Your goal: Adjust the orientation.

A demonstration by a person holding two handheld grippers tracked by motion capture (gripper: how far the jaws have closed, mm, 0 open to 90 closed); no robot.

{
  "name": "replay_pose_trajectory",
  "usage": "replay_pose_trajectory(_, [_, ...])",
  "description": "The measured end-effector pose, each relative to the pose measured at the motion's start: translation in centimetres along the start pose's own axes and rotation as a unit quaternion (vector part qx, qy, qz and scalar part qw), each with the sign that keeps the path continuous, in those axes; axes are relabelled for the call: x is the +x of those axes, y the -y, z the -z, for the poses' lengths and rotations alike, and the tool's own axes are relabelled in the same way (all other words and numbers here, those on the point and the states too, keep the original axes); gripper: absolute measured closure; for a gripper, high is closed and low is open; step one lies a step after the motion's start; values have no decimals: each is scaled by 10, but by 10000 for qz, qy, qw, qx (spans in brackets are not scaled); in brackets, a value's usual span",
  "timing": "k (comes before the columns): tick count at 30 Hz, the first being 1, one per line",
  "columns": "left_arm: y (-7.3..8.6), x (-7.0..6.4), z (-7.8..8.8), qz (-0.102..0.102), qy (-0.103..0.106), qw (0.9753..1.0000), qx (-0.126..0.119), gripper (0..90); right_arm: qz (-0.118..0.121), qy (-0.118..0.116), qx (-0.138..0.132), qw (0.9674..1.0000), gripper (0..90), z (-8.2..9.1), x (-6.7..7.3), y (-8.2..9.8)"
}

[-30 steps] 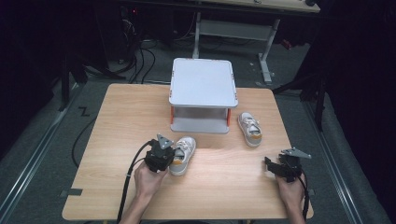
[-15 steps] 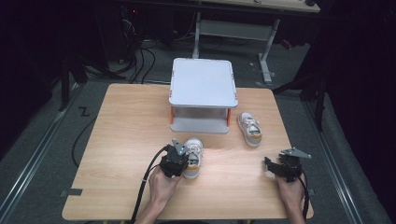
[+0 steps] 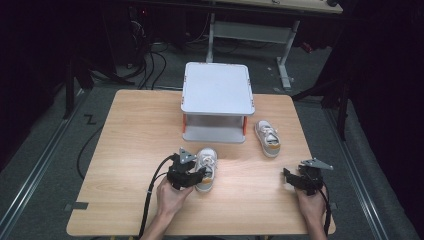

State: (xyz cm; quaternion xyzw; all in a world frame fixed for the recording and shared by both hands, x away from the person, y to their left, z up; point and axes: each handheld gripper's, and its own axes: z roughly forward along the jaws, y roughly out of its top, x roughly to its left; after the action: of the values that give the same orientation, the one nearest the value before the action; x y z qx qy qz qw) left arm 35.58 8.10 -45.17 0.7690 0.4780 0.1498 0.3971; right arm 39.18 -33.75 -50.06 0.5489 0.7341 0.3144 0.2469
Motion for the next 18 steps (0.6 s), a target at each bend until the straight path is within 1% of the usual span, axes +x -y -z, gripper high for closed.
replay_pose_trajectory(3, [-1, 3, 3, 66, 116, 9999, -78, 444, 1, 3, 1, 10000, 343, 0, 0, 0])
replay_pose_trajectory(6, [-3, 6, 6, 71, 221, 9996, -165, 392, -10, 4, 2, 10000, 343, 0, 0, 0])
replay_pose_trajectory(10, [-4, 11, 12, 103, 346, 9989, -282, 366, -11, 4, 4, 10000, 343, 0, 0, 0])
replay_pose_trajectory(12, [-5, 13, 14, 86, 358, 9989, -296, 359, -10, 4, 4, 10000, 343, 0, 0, 0])
replay_pose_trajectory(14, [-5, 16, 16, 71, 357, 9987, -369, 356, -6, 4, 5, 10000, 343, 0, 0, 0])
replay_pose_trajectory(18, [-4, 25, 25, 111, 326, 9980, -533, 356, -3, 7, 6, 10000, 344, 0, 0, 0])
